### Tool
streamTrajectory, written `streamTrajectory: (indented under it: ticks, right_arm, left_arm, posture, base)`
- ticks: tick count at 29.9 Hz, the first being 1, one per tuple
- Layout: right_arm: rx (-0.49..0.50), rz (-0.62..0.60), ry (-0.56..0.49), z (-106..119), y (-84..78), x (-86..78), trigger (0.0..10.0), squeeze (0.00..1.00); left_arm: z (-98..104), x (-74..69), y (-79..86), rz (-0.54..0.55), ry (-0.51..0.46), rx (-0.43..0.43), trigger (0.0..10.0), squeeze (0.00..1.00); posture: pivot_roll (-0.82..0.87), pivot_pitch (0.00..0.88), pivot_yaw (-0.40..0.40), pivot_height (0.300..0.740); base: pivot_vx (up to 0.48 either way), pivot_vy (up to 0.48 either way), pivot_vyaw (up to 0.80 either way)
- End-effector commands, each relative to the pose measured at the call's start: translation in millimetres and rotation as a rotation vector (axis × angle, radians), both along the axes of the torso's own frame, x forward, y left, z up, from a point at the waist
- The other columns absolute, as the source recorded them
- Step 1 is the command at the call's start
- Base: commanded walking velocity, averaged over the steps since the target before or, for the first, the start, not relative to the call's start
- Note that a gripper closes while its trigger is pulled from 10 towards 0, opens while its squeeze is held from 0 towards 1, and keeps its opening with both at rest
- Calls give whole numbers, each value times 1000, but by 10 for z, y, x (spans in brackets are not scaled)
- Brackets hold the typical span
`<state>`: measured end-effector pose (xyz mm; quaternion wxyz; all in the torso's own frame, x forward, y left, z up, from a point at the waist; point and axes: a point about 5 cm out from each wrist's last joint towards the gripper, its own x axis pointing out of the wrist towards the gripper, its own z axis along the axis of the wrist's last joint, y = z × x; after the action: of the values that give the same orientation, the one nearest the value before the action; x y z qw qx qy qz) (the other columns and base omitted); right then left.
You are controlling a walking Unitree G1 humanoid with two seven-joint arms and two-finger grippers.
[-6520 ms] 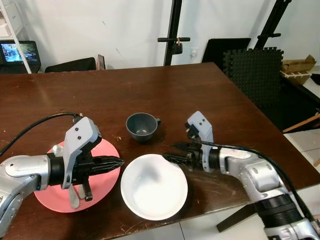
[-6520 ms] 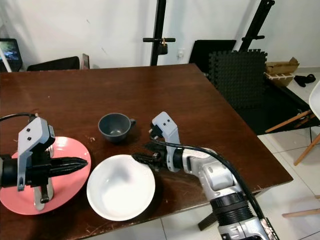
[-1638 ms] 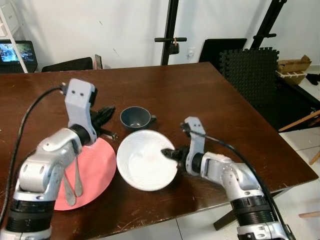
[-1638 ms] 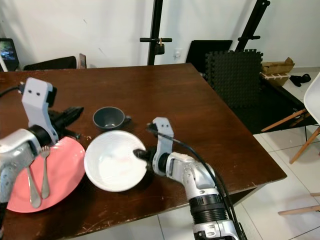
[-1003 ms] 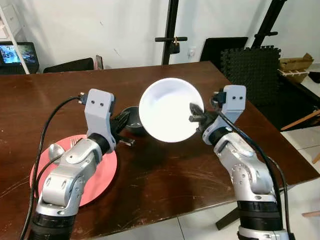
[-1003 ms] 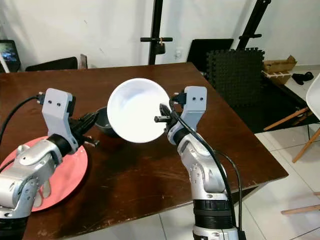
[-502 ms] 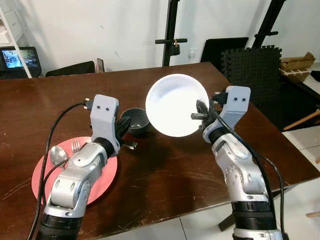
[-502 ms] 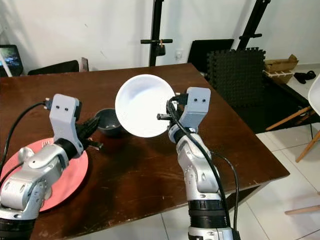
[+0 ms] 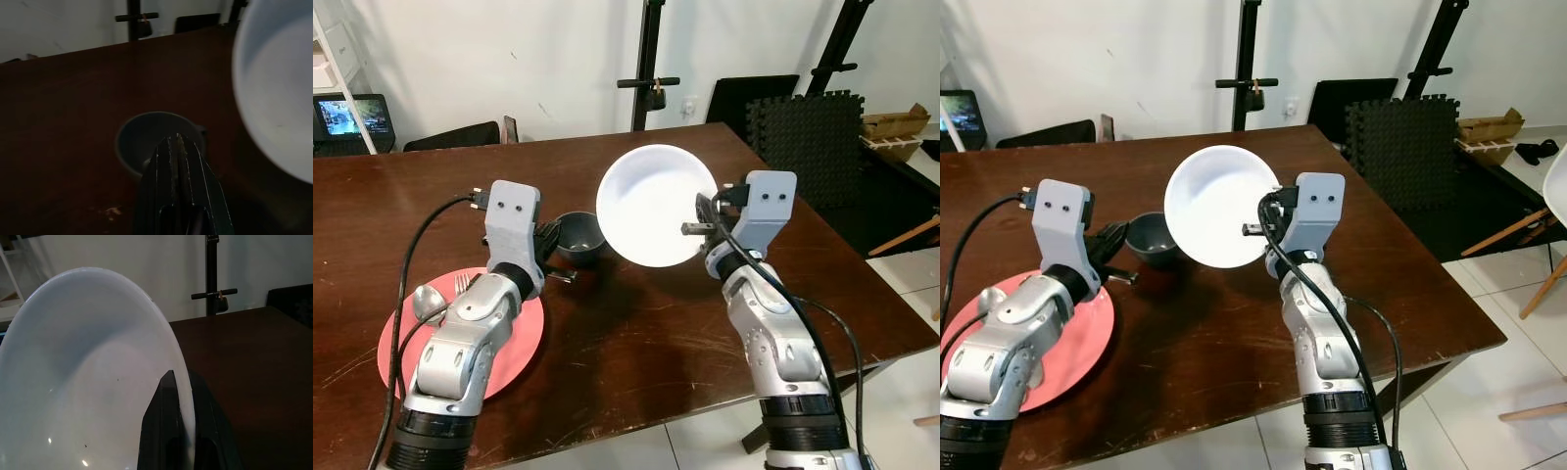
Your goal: Setting the table
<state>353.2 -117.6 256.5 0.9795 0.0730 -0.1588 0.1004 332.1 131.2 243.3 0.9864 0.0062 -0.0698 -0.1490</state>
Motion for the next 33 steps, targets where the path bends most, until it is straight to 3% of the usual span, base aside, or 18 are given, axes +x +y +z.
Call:
streamTrajectory:
  ticks: [1, 33]
  right_arm:
    - [10, 0, -1, -20, -4, 3, 10000, 0]
    - [27, -8, 11, -22, -19, 50, 10000, 0]
  left_arm:
    - [-19, -29, -5, -2, -8, 6, 10000, 0]
    - [-46, 23, -24, 1, -25, 37, 10000, 0]
  posture:
    - [5, 118, 41, 740]
    - [-27, 115, 56, 740]
  base:
    - [0, 0, 0]
    - [0, 0, 0]
